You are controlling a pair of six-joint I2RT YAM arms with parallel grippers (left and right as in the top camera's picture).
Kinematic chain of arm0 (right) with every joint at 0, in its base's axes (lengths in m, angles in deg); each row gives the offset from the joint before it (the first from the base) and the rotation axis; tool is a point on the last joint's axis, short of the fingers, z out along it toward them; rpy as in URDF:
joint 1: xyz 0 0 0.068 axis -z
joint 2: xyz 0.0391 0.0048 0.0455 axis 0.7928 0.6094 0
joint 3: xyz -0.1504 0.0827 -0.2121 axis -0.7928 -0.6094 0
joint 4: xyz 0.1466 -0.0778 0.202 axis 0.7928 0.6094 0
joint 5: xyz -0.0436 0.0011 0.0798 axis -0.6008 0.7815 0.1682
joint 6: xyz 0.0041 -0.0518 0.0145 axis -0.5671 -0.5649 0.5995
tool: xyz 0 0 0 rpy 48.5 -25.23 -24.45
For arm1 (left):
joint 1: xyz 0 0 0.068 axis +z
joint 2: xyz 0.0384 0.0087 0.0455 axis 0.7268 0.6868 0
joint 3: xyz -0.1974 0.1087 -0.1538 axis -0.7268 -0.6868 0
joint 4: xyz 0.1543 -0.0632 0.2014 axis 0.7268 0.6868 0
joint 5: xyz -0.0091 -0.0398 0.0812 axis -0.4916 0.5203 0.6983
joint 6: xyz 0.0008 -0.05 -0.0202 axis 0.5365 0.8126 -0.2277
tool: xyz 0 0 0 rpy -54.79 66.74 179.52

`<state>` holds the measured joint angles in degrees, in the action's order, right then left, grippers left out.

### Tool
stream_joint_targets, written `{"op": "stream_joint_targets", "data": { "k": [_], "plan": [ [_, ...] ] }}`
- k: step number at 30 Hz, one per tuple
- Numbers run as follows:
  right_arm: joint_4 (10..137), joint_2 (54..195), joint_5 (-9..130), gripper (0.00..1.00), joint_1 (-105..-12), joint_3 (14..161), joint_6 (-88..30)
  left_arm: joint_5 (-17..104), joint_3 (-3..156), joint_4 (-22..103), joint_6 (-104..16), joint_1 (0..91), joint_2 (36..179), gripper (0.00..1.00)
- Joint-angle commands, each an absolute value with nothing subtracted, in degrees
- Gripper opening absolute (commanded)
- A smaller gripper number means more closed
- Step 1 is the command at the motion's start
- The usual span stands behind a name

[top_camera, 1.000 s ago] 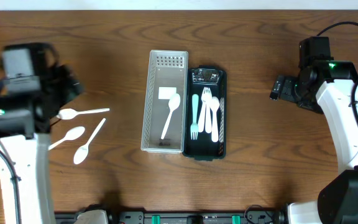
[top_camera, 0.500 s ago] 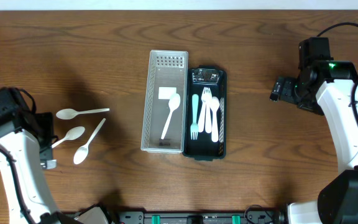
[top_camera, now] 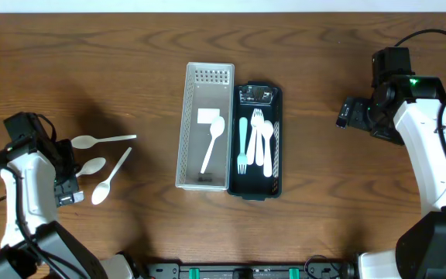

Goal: Pack container
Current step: 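Lower the left gripper onto the next white spoon and grasp it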

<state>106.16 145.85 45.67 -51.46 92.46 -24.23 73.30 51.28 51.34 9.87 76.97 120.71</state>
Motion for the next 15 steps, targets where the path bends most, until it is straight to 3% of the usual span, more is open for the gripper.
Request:
{"op": "stream_joint_targets", "data": {
  "k": [1, 15],
  "plan": [
    [106.23, 145.39, 45.96, 0.99, -51.35, 92.70, -25.10, 72.92, 51.12, 51.10, 12.65, 77.26, 123.23, 0.98],
    [106.60, 145.39, 45.98, 0.99, -51.35, 92.70, -25.10, 72.95, 51.12, 46.95, 13.74, 77.26, 131.47, 0.96]
  ]
}}
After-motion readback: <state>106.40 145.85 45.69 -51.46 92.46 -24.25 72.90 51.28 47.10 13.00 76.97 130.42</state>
